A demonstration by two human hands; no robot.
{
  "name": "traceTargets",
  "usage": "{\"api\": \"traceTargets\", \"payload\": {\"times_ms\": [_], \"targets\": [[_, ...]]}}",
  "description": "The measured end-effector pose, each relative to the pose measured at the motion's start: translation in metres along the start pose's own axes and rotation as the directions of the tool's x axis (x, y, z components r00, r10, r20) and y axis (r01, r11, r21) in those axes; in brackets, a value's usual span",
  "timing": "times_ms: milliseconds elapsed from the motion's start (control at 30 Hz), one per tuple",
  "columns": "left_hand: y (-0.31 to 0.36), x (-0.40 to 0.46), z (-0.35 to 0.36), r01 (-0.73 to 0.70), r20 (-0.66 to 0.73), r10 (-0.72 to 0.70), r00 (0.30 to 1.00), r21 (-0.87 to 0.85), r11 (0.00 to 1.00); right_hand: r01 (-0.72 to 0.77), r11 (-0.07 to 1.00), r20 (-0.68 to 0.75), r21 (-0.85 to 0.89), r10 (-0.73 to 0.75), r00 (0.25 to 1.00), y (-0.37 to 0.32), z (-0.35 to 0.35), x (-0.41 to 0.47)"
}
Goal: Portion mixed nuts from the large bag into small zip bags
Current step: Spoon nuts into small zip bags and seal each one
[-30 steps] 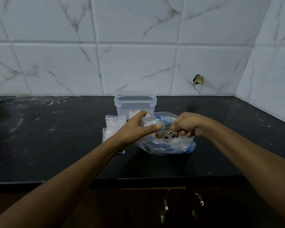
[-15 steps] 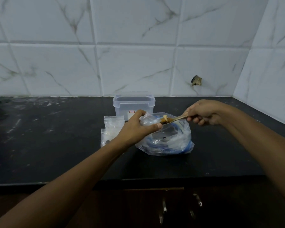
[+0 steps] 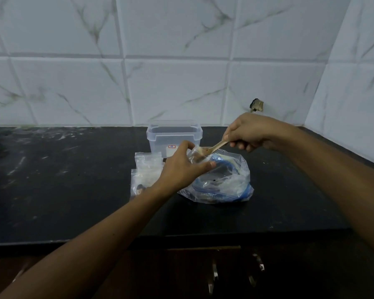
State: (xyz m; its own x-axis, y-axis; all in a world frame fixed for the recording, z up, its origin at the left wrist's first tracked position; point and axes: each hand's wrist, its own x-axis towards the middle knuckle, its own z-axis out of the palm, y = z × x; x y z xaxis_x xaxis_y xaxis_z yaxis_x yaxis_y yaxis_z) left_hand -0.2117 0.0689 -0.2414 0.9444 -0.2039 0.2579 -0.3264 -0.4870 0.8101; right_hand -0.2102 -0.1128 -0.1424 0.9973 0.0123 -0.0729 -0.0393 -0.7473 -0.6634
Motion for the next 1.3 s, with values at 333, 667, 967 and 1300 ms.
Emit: {"api": "traceTargets", "payload": {"times_ms": [333,667,967,1300], "targets": [[-0.009,0.002,0.001,0.015,-0.050,-0.020,0.999,-0.089,0.996,0.349,0.537,-0.093,-0.768,-0.633,0.769,-0.032,0.031,-0.029],[-0.011,0.001,-0.002,-0.013,-0.003,0.013,1.000,-0.124,0.992,0.257,0.706,-0.018,-0.660,-0.357,0.934,0.005,-0.005,-0.024],[-0.010,0.003,0.002,-0.009,0.009,0.009,1.000,-0.079,0.997,0.406,0.649,0.130,-0.643,-0.430,0.893,0.023,0.002,-0.009],[-0.006,0.001,0.000,-0.017,-0.005,0.017,1.000,-0.023,1.000,0.562,0.570,0.308,-0.599,-0.484,0.819,0.039,0.015,-0.006]]}}
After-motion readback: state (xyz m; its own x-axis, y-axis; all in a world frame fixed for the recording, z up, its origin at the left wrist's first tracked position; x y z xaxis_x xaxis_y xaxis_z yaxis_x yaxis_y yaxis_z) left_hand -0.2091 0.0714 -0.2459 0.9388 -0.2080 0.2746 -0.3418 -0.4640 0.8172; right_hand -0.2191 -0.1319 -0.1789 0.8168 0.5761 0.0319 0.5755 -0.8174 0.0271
